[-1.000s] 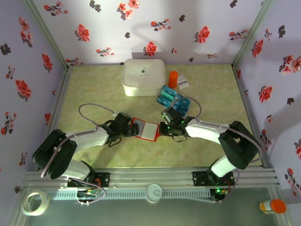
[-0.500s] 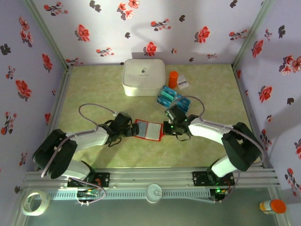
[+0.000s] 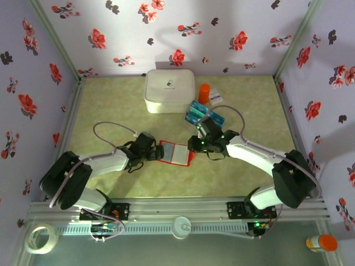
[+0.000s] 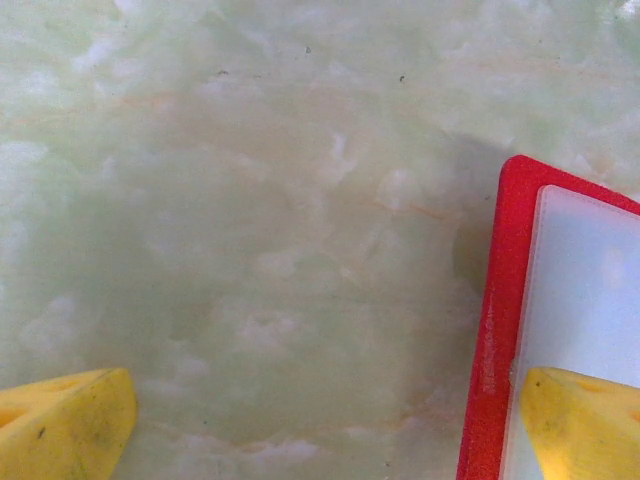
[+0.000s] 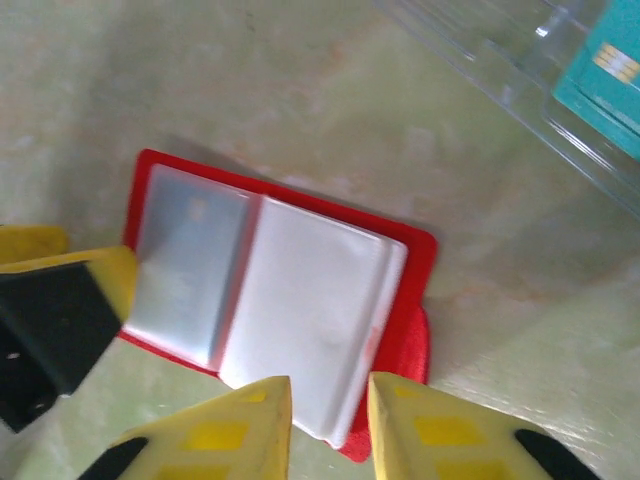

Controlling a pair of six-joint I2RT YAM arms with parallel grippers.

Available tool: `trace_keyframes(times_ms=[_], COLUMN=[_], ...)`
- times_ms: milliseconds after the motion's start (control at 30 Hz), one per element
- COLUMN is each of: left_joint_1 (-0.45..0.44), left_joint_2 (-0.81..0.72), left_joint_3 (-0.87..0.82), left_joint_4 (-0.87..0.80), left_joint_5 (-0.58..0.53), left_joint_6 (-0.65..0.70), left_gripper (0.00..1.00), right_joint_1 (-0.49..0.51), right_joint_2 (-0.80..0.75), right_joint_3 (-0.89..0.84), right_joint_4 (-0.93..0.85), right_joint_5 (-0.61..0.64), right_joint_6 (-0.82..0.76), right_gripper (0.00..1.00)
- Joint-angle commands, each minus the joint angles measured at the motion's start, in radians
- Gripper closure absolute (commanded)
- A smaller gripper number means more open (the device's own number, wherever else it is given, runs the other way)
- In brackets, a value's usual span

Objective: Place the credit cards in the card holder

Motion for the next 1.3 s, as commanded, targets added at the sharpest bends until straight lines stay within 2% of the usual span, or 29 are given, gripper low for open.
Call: trace_keyframes(times_ms=[0, 133, 300, 600, 867, 1267], left_joint_1=[-0.003, -0.003, -0.003, -0.003, -0.003, -0.005], left_joint_2=[0.046, 0.038, 0.033, 0.015, -0.02, -0.024], left_joint_3=[-0.044, -0.049, -0.055, -0.062, -0.057, -0.059], left_joint_4=[0.031, 0.033, 0.034, 0.033, 0.015, 0.032], left_joint_5=[0.053, 0.053, 0.051, 0.049, 0.049, 0.078], left_joint_6=[-0.014, -0.016, -0.022, -0.022, -0.019, -0.024], left_gripper=[0.0, 0.0, 0.0, 0.0, 0.0, 0.0], right_joint_1=[0.003, 0.046, 0.114, 0.141, 0.142, 0.142], right_joint_2=[0.025, 0.114, 0.244, 0.399, 0.479, 0.48], right_joint_3=[0.026, 0.071, 0.146, 0.214, 0.234, 0.199], right_joint_4=[0.046, 0.1, 0.131, 0.19, 0.199, 0.229], right_joint_5=[-0.059, -0.071, -0.057, -0.077, -0.095, -0.1], right_joint_6=[0.037, 0.063, 0.074, 0.106, 0.11, 0.129], right_gripper=[0.79, 0.87, 0.93, 0.97, 0.98, 0.98])
